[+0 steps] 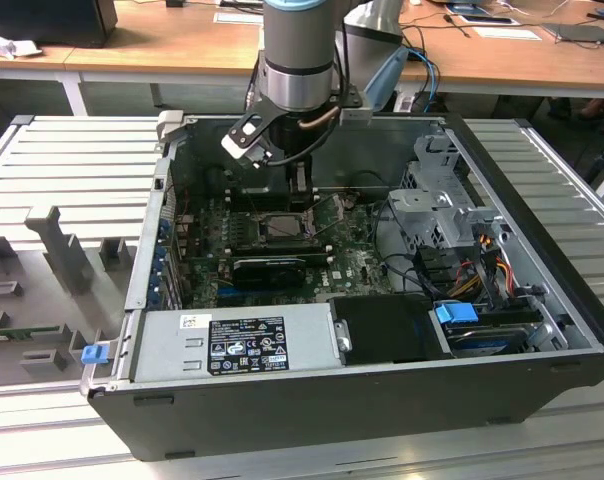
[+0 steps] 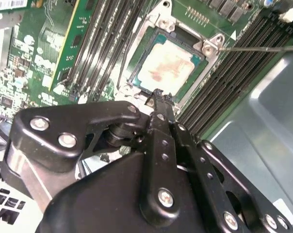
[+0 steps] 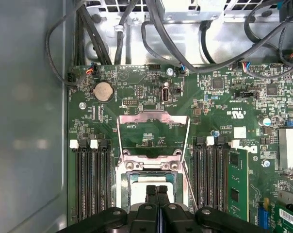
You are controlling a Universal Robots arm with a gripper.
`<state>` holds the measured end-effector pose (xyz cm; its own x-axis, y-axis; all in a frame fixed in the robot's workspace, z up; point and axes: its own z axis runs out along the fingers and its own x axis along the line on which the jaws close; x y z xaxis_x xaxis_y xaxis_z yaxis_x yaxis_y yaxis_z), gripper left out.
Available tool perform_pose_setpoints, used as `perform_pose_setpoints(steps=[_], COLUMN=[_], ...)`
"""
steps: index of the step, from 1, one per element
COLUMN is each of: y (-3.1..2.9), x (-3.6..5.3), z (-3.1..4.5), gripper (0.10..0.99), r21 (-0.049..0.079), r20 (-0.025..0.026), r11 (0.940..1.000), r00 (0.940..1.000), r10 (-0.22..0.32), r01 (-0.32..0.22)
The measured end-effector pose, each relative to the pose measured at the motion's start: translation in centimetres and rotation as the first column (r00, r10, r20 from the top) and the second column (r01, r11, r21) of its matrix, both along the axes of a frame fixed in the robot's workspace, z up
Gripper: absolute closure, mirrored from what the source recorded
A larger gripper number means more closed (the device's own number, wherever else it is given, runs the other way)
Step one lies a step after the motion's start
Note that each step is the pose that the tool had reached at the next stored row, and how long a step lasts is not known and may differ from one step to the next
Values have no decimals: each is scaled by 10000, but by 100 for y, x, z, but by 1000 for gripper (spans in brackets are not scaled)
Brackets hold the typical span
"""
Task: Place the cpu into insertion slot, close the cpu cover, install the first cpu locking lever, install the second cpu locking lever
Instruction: 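Close the cpu cover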
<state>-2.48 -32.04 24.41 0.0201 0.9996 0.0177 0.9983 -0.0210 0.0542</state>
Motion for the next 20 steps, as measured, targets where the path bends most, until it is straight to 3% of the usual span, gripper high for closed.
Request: perform_pose_setpoints(steps=[8,14,20], y=[1,1,2], x=[39,100,127], z=[111,113,163], gripper=[980,980,980], r21=[-1,10,21], r20=[-1,-3,1], r11=[10000,10000,10000], r00=[10000,10000,10000], r10=[7,22,29], r01=[-7,-22,-29])
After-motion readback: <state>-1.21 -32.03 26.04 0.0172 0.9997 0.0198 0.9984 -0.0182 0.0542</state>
